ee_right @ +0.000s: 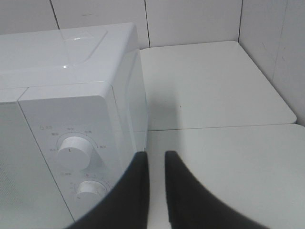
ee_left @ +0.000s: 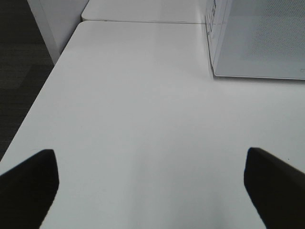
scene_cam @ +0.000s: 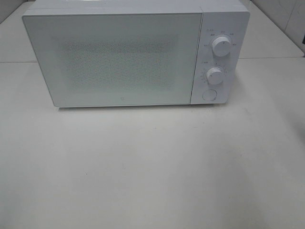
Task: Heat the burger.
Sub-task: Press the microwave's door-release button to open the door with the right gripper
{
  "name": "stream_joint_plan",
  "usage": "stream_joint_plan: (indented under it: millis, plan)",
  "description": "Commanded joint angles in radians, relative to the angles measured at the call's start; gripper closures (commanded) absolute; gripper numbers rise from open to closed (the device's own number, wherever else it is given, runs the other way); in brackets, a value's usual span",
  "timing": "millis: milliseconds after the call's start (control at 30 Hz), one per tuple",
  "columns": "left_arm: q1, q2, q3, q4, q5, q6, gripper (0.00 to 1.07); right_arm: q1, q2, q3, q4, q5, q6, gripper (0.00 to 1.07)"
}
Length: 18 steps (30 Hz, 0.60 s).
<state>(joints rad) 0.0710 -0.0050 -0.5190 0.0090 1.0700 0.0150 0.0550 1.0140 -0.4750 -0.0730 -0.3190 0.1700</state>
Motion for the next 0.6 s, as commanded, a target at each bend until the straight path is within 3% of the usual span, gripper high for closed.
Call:
stream_joint_plan:
  millis: [33,333,600]
  plan:
    - [0.002,-0.015,0.000,-0.001,0.001,0.000,0.09,-0.004,0.089,0.001,-0.015,-0.124,0.085,1.07]
    - [0.002,-0.015,0.000,-0.001,0.001,0.000,0.09,-0.002,0.265,0.087,-0.009,-0.462,0.421,1.07]
    - [0.002,-0.015,0.000,-0.001,0.001,0.000,0.09,-0.002,0.415,0.094,-0.001,-0.556,0.753,1.07]
